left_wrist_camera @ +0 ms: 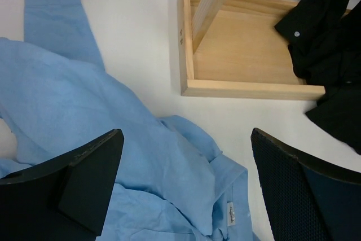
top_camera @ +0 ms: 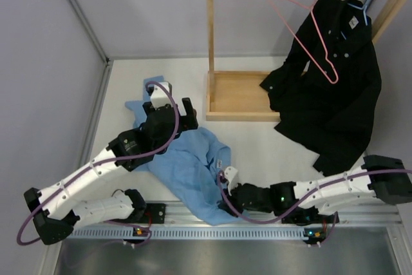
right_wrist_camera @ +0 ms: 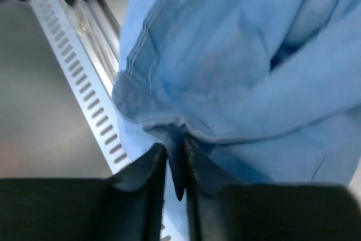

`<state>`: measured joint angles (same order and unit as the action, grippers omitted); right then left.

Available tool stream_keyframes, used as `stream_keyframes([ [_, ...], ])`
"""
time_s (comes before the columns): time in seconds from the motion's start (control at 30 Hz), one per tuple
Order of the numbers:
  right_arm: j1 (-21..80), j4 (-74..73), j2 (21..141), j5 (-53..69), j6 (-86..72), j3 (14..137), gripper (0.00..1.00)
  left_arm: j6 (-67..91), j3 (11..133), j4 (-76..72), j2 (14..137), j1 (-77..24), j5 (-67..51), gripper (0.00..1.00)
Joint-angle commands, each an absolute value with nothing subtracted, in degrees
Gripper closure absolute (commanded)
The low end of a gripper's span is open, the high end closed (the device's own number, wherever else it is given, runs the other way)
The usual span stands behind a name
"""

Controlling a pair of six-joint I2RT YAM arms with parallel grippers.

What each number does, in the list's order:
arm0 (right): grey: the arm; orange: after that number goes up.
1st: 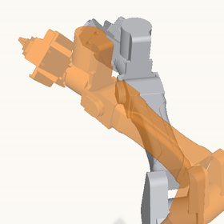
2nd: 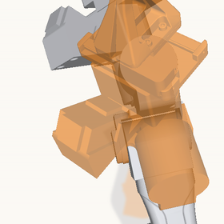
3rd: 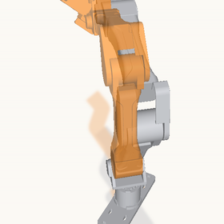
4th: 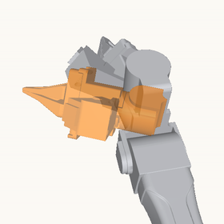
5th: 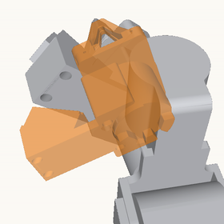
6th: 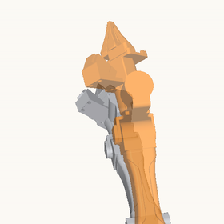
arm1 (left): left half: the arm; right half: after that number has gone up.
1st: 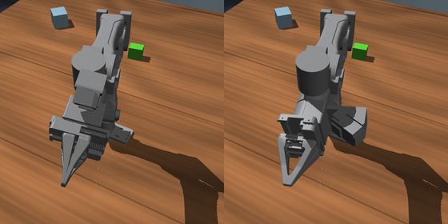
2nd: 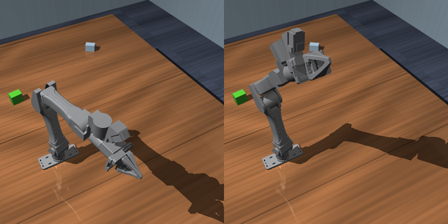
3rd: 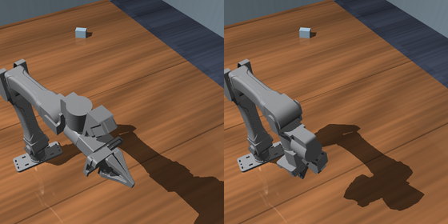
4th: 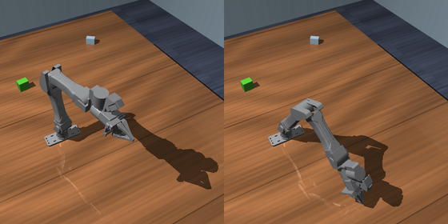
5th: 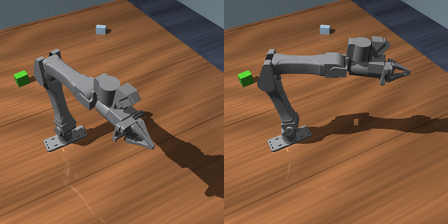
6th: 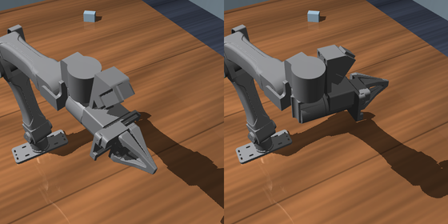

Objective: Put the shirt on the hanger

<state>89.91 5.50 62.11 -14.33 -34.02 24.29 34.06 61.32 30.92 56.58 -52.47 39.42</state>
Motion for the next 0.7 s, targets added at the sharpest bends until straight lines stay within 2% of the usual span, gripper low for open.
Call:
stream_keyframes([
  [0.0, 96.15, 1.77, 63.63, -29.7, -44.64, 26.89, 0.78, 33.84, 58.19, 28.83, 53.18, -52.12, 37.53, 0.02],
  [0.03, 96.5, 0.45, 63.55, -30.4, -45.0, 27.59, 0.55, 33.75, 57.57, 28.92, 52.48, -52.12, 37.36, 0.02],
  [0.07, 96.76, -3.13, 62.07, -31.45, -45.61, 28.82, 0.45, 33.49, 56.44, 29.09, 51.08, -52.12, 37.18, 0.02],
  [0.2, 96.77, -11.67, 53.63, -34.62, -46.93, 30.23, 0.39, 33.13, 55.02, 31.1, 48.61, -52.12, 36.65, 0.02],
  [0.3, 94.06, -19.65, 45.37, -35.86, -47.63, 31.37, 0.27, 33.22, 54.23, 32.6, 47.46, -52.12, 37.53, 0.02],
  [0.37, 89.76, -21.88, 40.98, -32.46, -45.98, 31.64, 0.22, 33.4, 53.7, 32.7, 46.94, -52.12, 37.88, 0.02],
  [0.5, 65.03, -20.4, 40.42, -16.64, -38.96, 30.5, 0.21, 34.63, 53.44, 32.61, 46.76, -52.12, 37.71, 0.02],
  [0.6, 56.63, -12.95, 43.85, -5.83, -37.19, 28.92, 0.27, 34.89, 54.05, 32.52, 47.37, -52.12, 36.83, 0.02],
  [0.67, 55.03, -6.52, 48.48, -2.39, -36.65, 28.22, 0.31, 34.63, 54.31, 32.43, 47.63, -52.12, 35.95, 0.02],
])
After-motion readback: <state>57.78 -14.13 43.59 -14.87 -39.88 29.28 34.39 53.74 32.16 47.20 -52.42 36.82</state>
